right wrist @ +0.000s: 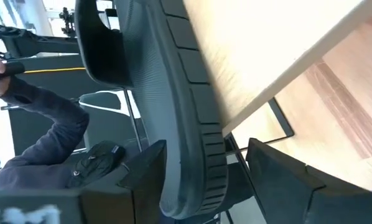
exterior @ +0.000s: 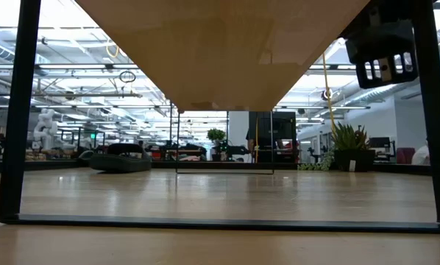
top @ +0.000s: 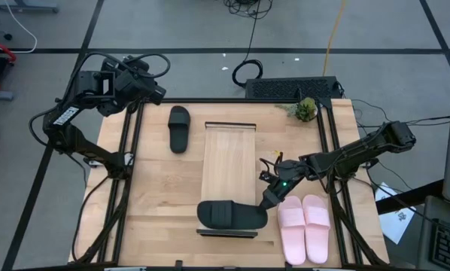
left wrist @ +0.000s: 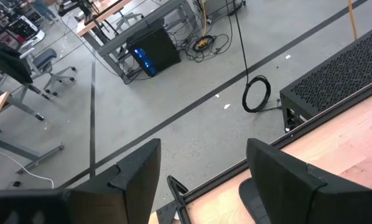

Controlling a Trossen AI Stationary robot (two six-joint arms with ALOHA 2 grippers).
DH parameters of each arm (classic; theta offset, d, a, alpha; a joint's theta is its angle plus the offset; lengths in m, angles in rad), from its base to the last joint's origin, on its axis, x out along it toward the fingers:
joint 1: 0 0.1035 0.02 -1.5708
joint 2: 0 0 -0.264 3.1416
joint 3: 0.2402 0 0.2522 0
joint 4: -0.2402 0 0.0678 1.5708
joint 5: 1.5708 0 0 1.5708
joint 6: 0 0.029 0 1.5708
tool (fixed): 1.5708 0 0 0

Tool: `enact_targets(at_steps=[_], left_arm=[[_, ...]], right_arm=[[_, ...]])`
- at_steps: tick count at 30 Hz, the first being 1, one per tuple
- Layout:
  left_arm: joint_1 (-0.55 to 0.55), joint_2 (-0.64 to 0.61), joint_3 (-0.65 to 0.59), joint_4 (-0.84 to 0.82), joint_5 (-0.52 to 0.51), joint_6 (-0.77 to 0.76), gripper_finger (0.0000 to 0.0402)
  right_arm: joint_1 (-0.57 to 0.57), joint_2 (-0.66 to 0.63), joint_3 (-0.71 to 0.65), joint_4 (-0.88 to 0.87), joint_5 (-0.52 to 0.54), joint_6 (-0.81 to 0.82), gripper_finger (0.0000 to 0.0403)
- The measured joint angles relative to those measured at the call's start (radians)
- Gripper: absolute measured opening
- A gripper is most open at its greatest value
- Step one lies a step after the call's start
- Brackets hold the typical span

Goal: Pick and place slides into the shelf
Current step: Put the black slipper on the shelf

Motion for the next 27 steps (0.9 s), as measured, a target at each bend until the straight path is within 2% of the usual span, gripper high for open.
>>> enact_targets(at_steps=[8,27], left_arm=[[0.000,0.000,0.000,0.000,0.000,0.000,0.0241],[0.000,0.000,0.000,0.000,0.000,0.015,0.0241]], right_arm=[[0.000,0.000,0.000,0.003,0.001,-0.002,0.0246],[-0.009,0.000,0.000,-0.011,-0.008,-0.003,0.0247]])
